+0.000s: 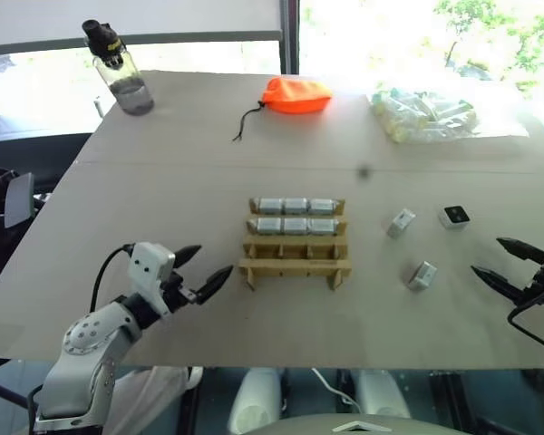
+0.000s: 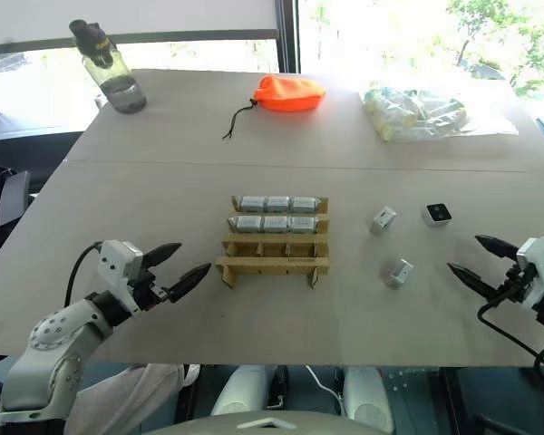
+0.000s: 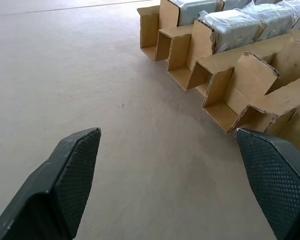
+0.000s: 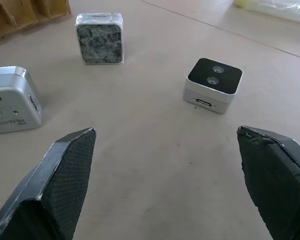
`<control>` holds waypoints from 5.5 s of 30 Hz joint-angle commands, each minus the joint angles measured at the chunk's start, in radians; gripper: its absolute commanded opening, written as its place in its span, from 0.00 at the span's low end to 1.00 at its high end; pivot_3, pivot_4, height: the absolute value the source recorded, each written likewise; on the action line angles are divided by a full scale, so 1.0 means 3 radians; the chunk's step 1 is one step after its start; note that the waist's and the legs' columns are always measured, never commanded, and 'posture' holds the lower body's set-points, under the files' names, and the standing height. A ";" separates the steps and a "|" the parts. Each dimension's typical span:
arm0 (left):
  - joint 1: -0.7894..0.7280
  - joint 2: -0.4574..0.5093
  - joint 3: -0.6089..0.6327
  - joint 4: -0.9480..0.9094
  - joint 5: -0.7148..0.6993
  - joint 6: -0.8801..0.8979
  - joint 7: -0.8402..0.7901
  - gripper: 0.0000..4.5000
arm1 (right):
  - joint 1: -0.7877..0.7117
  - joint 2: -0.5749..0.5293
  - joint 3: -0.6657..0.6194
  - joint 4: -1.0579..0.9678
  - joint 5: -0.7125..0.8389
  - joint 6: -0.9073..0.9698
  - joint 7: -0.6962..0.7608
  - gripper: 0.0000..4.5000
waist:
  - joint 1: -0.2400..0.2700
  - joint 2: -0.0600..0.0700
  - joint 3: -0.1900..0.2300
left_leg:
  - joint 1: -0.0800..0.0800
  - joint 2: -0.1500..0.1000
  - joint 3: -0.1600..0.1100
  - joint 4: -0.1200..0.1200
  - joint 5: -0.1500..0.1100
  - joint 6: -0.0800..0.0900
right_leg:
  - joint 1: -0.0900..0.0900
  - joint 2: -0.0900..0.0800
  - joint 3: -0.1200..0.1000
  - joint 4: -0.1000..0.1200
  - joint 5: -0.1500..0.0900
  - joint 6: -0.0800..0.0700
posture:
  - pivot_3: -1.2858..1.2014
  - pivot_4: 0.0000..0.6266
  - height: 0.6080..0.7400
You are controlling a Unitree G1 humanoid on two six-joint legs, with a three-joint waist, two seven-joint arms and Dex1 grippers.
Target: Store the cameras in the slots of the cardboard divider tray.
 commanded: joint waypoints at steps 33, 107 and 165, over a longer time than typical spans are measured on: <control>-0.1035 0.1246 0.0370 -0.0523 -0.1510 0.0798 -0.1523 0.99 | -0.0555 -0.0342 0.0128 0.0301 -0.0110 0.0055 0.0254 1.00 | -0.0025 0.0007 0.0005 | 0.0003 0.0001 0.0006 0.0002 0.0010 -0.0017 | 0.0002 0.0016 -0.0003 -0.0001 0.0002 0.0005 | 0.52 0.24 0.89; -0.3133 0.0131 -0.1266 0.0935 -0.0572 0.1417 -0.1579 1.00 | -0.2687 0.0402 0.2389 -0.0402 -0.2250 -0.2527 -0.1110 0.41 | -0.0084 0.0004 0.0027 | -0.0010 0.0001 0.0010 0.0012 0.0013 -0.0025 | -0.0014 0.0019 -0.0004 0.0011 0.0003 0.0006 | 0.52 0.24 0.89; -0.2345 0.0912 -0.1332 0.0916 0.0507 -0.0253 -0.2140 0.16 | 0.0330 -0.0394 -0.0107 -0.0532 0.1027 0.0393 0.1269 1.00 | -0.0002 0.0005 0.0025 | 0.0006 0.0001 -0.0003 0.0011 0.0011 -0.0021 | 0.0010 0.0022 -0.0010 0.0006 0.0002 0.0006 | 0.52 0.24 0.89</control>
